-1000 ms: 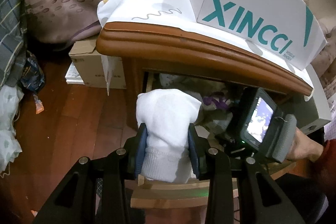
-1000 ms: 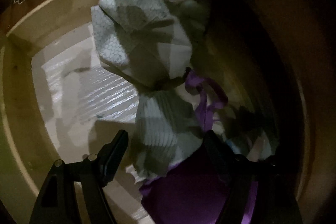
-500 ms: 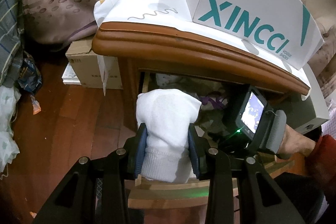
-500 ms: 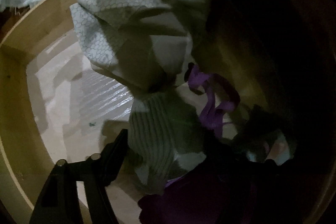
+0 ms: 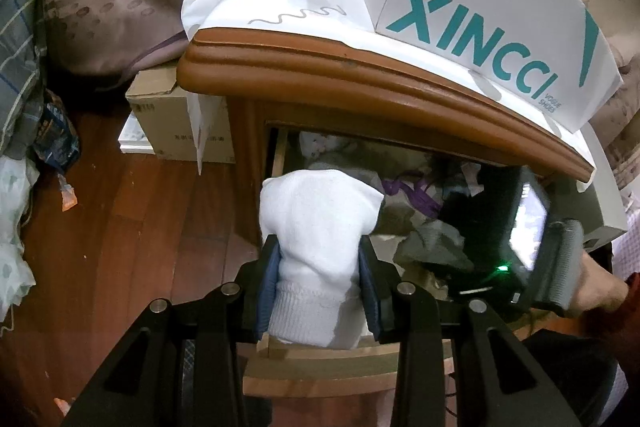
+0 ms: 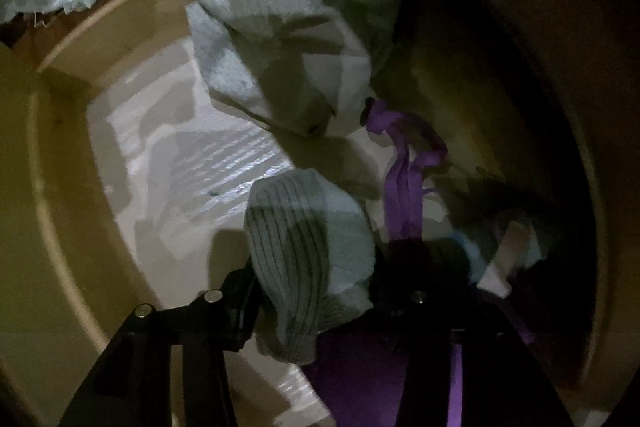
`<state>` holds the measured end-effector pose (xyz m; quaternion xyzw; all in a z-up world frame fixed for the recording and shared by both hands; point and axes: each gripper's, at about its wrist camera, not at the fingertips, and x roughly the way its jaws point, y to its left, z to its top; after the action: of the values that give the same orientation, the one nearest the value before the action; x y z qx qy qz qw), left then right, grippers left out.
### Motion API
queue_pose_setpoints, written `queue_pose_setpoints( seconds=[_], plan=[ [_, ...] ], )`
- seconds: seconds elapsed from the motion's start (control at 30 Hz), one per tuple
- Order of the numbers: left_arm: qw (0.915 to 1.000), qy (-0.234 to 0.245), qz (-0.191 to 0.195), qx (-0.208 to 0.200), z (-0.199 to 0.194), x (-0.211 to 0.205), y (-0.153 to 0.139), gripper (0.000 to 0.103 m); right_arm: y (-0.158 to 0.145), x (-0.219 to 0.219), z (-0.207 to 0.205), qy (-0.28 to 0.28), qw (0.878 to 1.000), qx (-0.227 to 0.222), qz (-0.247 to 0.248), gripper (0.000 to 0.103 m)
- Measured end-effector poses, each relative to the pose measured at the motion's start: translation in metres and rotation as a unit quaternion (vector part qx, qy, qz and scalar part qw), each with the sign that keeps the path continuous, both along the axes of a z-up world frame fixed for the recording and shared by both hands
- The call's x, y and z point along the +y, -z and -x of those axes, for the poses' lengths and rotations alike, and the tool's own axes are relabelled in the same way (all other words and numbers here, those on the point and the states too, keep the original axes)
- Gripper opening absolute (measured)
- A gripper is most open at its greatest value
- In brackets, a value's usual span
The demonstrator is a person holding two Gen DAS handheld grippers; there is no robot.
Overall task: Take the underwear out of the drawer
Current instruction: 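Grasp the grey knit sock with the right gripper while the left holds the white sock, then carry the grey sock into the white shoe box and open the right gripper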
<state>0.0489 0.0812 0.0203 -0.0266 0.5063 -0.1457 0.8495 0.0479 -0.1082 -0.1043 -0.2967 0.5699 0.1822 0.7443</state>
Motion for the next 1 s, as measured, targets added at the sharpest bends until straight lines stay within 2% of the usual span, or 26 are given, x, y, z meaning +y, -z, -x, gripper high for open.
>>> queue_pose_setpoints(
  seconds=[0.1, 0.13, 0.2, 0.4, 0.53, 0.7, 0.87, 1.0],
  plan=[
    [1.0, -0.001, 0.0, -0.001, -0.002, 0.0, 0.001, 0.033, -0.016, 0.001, 0.015, 0.017, 1.0, -0.014, -0.008, 0.048],
    [1.0, -0.002, 0.002, -0.001, -0.002, 0.0, 0.0, 0.033, -0.029, -0.014, 0.023, 0.024, 0.999, -0.018, -0.017, 0.048],
    [1.0, -0.004, 0.003, 0.0, -0.002, 0.0, 0.0, 0.033, -0.041, -0.018, 0.028, 0.043, 0.998, -0.028, -0.034, 0.048],
    [0.9998, -0.011, -0.011, -0.01, -0.001, -0.002, -0.002, 0.033, -0.071, -0.031, 0.048, 0.137, 0.985, -0.057, -0.092, 0.048],
    [0.9996, -0.015, -0.011, -0.019, -0.001, 0.0, -0.005, 0.033, -0.086, -0.048, 0.057, 0.192, 0.971, -0.084, -0.118, 0.048],
    [0.9994, -0.023, -0.014, -0.022, -0.001, 0.002, -0.006, 0.033, -0.115, -0.063, 0.079, 0.256, 0.947, -0.122, -0.149, 0.048],
    [0.9989, -0.025, -0.024, -0.03, -0.001, 0.0, -0.007, 0.033, -0.146, -0.077, 0.087, 0.29, 0.927, -0.159, -0.175, 0.048],
    [0.9985, -0.024, -0.036, -0.034, 0.0, -0.004, -0.006, 0.033, -0.178, -0.085, 0.095, 0.299, 0.919, -0.184, -0.181, 0.048]
  ],
)
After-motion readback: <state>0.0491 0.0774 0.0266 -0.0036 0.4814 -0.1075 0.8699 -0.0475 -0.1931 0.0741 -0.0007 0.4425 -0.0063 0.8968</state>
